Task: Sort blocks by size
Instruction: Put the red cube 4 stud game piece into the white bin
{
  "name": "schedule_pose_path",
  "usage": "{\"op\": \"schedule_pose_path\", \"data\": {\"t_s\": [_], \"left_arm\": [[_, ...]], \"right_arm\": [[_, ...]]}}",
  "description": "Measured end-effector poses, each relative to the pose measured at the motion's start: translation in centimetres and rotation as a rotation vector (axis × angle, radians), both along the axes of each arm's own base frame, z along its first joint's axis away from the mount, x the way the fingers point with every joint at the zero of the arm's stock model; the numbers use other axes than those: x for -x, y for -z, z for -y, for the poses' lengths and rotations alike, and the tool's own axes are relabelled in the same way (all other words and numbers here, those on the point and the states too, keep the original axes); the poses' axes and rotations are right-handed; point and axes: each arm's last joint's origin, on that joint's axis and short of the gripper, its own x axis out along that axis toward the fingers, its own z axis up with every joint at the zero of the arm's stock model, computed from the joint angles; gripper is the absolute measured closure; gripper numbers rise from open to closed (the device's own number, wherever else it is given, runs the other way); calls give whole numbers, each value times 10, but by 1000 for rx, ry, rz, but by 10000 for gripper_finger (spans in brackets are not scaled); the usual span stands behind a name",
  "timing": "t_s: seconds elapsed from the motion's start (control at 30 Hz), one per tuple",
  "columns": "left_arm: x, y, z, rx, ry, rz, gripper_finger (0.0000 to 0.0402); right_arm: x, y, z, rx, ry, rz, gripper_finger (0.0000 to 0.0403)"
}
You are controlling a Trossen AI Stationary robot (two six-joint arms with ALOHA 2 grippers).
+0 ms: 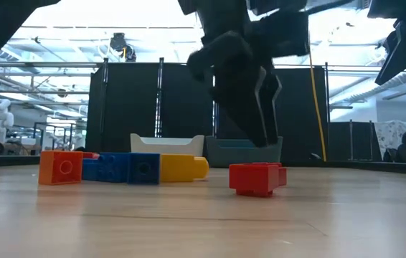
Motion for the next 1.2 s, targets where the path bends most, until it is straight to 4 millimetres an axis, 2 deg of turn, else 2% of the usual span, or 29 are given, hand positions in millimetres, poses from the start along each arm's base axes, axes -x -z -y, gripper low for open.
{"op": "schedule_pose_path", "data": {"t_s": [0.17, 0.43, 0.6, 0.77, 0.9, 1.1, 1.2], "left_arm": [[1, 20, -4, 56, 4, -3, 124], [-1, 26, -14, 91, 11, 27, 128], [-2, 26, -20, 99, 15, 25, 159], [-4, 43, -18, 162, 12, -18, 193], [-5, 48, -18, 191, 1, -28, 211], [-5, 45, -19, 199, -2, -25, 255], [-2, 38, -20, 135, -25, -17, 257]], "right_arm": [[0, 0, 0, 0, 0, 0, 211], [0, 0, 0, -4, 1, 5, 211], [-1, 0, -1, -12, 1, 16, 211], [-1, 0, -1, -12, 1, 18, 211], [-1, 0, -1, -12, -1, 16, 211], [-2, 0, -1, -12, 0, 17, 211], [-2, 0, -1, -13, 0, 17, 211]]}}
